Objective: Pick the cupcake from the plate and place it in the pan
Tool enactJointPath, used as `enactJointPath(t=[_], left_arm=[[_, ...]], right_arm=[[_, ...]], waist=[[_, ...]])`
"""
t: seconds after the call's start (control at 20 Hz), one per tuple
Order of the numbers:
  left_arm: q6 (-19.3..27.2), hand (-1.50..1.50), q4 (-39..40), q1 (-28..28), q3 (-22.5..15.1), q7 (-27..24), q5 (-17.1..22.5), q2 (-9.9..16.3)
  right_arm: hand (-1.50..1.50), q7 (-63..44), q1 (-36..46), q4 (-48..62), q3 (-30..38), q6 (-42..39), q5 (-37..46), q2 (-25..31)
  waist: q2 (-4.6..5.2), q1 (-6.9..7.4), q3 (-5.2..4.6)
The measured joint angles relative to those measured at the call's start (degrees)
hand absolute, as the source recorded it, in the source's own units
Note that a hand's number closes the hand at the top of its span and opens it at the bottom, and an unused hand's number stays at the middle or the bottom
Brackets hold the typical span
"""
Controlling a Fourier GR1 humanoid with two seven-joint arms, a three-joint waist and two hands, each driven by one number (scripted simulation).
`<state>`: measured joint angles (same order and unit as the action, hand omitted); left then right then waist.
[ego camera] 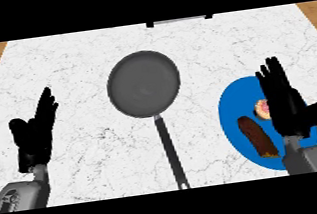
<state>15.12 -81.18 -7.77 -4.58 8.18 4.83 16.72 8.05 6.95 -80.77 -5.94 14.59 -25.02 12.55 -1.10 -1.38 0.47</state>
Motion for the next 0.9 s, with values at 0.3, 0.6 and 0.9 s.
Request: enactJointPath(t=[0.3, 0.6, 0.9], left_arm=[[-1.81, 0.00, -2.14, -3.19, 0.28, -0.56, 1.91, -0.67], [-3.17, 0.00, -4.35, -3.93, 1.10, 0.43, 5.36, -2.01], [-4.89, 0.00, -5.96, -4.04, 2.07, 1.46, 7.43, -1.35]], right_arm=[[1.50, -0.38, 9.34, -2.22, -2.35, -20.51, -5.40, 6.36], [-1.50, 10.49, 11.21, 0.00, 0.46, -39.93, 0.34, 23.42], [-1.50, 25.11, 11.39, 8.63, 5.15, -48.58, 9.83, 35.89]], waist=[[0.78, 3.41, -0.17], [1.31, 2.68, -0.17], [1.88, 3.28, -0.06]])
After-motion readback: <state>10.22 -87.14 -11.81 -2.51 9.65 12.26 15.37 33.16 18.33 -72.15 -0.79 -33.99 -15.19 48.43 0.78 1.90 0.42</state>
